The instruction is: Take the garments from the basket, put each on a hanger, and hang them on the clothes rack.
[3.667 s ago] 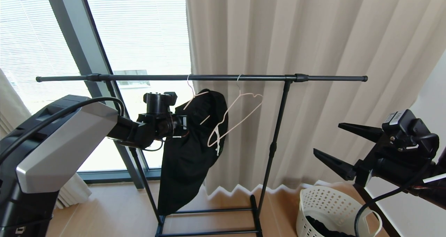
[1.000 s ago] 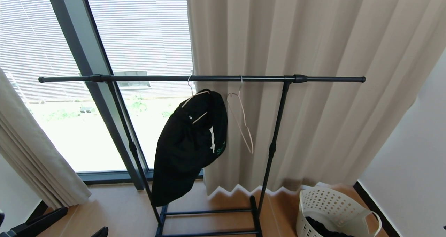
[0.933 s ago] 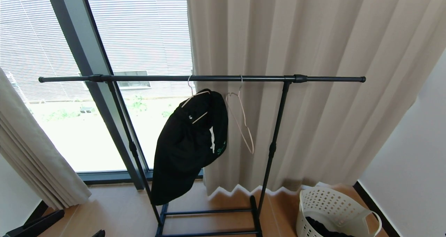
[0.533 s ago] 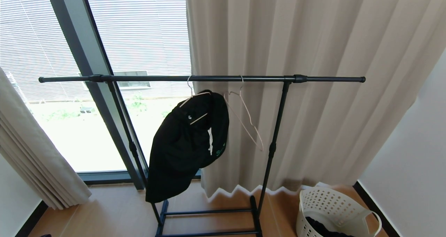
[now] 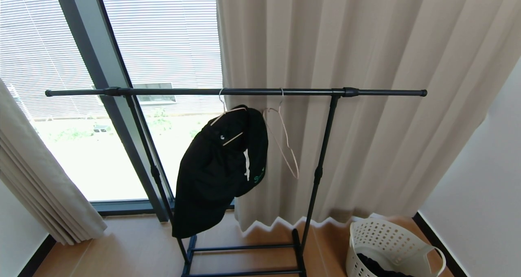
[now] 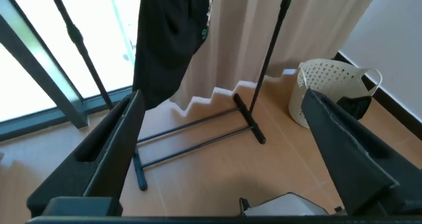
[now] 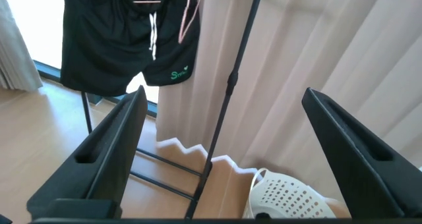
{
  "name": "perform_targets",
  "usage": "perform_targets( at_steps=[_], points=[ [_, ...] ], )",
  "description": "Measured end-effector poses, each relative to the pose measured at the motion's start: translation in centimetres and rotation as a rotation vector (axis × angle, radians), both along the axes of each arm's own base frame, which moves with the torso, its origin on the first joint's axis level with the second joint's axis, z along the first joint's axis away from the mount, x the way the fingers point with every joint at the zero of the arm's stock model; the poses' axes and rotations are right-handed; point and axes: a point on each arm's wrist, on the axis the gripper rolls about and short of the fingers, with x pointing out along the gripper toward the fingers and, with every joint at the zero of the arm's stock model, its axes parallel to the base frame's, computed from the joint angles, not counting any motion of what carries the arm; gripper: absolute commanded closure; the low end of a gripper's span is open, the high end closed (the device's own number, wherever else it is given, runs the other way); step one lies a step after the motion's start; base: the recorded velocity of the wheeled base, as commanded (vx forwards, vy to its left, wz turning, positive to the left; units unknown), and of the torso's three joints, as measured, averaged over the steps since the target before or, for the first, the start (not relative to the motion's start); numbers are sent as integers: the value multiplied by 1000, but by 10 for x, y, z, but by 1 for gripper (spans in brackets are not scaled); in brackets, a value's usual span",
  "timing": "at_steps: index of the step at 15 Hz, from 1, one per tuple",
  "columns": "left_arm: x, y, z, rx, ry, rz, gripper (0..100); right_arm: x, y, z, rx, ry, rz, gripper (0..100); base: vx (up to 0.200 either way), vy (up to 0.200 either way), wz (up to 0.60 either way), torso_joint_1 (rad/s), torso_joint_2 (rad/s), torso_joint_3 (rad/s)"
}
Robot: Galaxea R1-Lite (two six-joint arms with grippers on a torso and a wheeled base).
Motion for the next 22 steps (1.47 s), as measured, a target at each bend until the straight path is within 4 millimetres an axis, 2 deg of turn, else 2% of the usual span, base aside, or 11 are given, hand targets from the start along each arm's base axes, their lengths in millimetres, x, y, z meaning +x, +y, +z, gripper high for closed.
perform_targets(
  at_steps=[2,10,14,18,22],
  points=[
    [-2,1,-2,1,-5,-9,0,0,0,0,0,0,-13,0,0,0,0,0,0,0],
    [-13,1,-3,-29,-139,309,0,-3,2,-3,14,-18,-167,0,0,0,0,0,0,0],
    [-20,1,-4,-50,-230,396,0,-4,2,-3,25,-33,-189,0,0,0,0,0,0,0],
    [-22,1,-4,-58,-264,412,0,-4,1,-3,48,-35,-250,0,0,0,0,0,0,0],
    [-23,1,-4,-61,-275,411,0,-6,1,-3,91,-51,-238,0,0,0,0,0,0,0]
  ],
)
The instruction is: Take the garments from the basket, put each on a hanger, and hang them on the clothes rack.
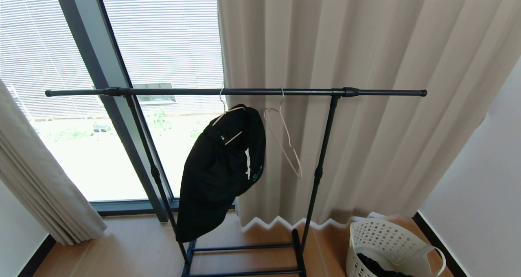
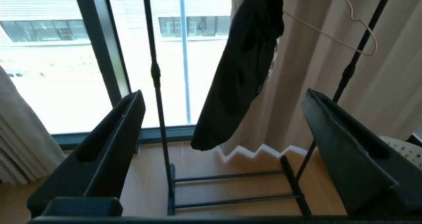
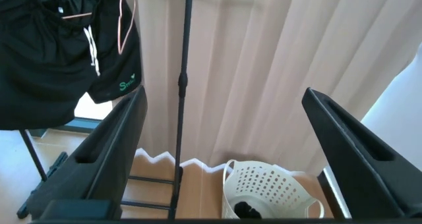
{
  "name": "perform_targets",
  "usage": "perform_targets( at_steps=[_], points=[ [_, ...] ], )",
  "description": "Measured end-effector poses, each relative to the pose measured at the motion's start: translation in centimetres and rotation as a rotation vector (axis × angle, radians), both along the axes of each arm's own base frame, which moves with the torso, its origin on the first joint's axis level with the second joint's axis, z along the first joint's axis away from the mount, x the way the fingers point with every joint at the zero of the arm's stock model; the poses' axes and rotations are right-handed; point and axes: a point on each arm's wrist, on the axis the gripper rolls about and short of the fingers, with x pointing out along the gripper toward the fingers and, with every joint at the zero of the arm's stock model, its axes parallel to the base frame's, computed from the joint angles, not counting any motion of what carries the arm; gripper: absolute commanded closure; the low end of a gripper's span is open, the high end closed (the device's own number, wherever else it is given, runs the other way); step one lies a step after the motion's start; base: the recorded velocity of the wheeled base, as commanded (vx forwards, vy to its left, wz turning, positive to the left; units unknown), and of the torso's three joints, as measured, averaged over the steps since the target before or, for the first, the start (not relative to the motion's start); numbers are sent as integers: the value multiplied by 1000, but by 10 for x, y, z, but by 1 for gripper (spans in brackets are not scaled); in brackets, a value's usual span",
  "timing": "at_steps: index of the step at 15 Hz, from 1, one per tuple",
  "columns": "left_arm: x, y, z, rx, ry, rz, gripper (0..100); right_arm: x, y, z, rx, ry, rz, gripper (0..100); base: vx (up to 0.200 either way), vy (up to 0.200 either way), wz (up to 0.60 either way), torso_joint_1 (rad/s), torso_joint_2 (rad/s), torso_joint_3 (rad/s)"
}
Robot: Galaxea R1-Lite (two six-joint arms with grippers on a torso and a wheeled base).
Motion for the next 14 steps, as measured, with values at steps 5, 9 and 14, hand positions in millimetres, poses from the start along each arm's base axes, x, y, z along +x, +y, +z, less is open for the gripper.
perform_targets(
  at_steps=[5,9,14],
  points=[
    [0,0,0,-4,-4,-4,0,0,0,-1,-1,-1,12,0,0,0,0,0,0,0],
    [0,0,0,-4,-4,-6,0,0,0,-1,-1,-1,20,0,0,0,0,0,0,0],
    [0,0,0,-2,-5,-7,0,0,0,-1,3,-1,21,0,0,0,0,-32,69,41]
  ],
)
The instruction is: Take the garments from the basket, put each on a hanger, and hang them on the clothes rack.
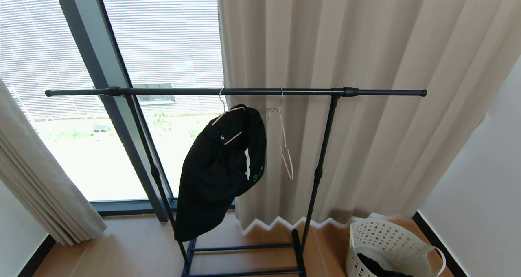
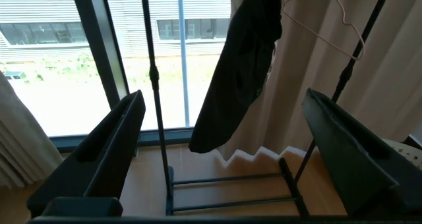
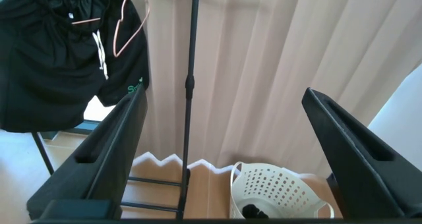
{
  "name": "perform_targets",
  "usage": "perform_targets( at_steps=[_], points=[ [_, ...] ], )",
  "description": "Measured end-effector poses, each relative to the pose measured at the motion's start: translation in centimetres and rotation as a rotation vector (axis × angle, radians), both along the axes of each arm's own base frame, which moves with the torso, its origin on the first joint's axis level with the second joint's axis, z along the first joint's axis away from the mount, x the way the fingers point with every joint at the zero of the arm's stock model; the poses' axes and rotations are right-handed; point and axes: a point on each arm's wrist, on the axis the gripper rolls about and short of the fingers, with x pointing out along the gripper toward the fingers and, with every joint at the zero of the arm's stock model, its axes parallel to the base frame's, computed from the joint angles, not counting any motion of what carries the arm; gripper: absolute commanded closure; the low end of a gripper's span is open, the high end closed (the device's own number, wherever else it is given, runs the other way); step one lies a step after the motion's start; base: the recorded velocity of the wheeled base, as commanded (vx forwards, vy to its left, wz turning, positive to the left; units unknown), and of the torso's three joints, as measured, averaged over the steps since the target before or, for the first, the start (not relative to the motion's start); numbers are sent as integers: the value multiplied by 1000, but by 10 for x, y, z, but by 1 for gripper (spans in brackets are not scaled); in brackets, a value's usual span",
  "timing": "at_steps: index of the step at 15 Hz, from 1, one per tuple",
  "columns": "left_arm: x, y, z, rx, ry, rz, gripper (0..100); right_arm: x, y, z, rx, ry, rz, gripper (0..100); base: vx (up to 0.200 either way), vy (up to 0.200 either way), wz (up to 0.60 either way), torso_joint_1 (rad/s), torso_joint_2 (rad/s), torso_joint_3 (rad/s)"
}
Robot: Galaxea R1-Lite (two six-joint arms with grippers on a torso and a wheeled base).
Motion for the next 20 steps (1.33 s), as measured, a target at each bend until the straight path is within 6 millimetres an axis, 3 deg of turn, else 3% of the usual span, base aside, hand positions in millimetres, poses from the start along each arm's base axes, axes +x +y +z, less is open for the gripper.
perform_targets(
  at_steps=[20],
  points=[
    [0,0,0,-3,2,-2,0,0,0,0,-3,0,3,0,0,0,0,-149,347,193]
  ],
)
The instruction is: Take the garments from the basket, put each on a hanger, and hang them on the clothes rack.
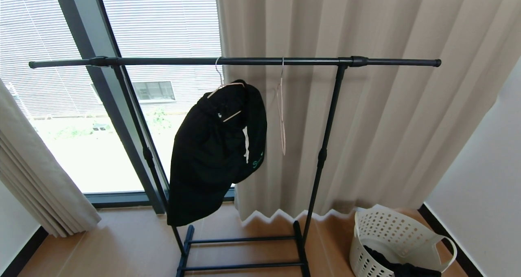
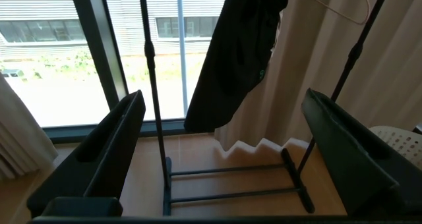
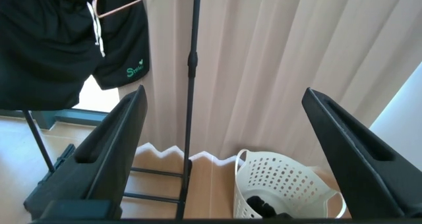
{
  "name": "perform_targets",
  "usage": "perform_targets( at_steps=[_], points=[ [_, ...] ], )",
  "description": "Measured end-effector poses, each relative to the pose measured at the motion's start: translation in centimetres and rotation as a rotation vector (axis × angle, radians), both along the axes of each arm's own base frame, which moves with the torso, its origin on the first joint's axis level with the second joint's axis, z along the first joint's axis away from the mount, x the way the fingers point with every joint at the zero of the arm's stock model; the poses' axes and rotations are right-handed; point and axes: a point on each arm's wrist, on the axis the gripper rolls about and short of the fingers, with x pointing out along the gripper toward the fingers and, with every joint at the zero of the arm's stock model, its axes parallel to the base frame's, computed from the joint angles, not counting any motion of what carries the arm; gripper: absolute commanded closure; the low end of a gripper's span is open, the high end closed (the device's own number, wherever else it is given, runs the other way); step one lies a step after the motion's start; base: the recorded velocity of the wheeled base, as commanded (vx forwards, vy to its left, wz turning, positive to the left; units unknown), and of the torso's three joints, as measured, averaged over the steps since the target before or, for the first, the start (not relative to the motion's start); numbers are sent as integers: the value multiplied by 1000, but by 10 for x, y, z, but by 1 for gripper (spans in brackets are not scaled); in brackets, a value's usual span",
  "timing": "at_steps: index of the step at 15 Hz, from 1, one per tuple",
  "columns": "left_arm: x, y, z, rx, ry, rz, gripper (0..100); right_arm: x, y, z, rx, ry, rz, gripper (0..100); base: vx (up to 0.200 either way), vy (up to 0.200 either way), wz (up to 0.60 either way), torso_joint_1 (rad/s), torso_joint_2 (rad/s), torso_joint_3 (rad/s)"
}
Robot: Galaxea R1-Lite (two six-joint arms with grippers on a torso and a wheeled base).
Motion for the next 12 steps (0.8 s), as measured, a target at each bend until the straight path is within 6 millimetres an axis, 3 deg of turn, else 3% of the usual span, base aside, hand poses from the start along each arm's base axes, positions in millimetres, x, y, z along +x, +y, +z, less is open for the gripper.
perform_targets(
  at_steps=[12],
  points=[
    [0,0,0,0,1,0,0,0,0,0,0,0,0,0,0,0,0,-197,514,313]
  ],
)
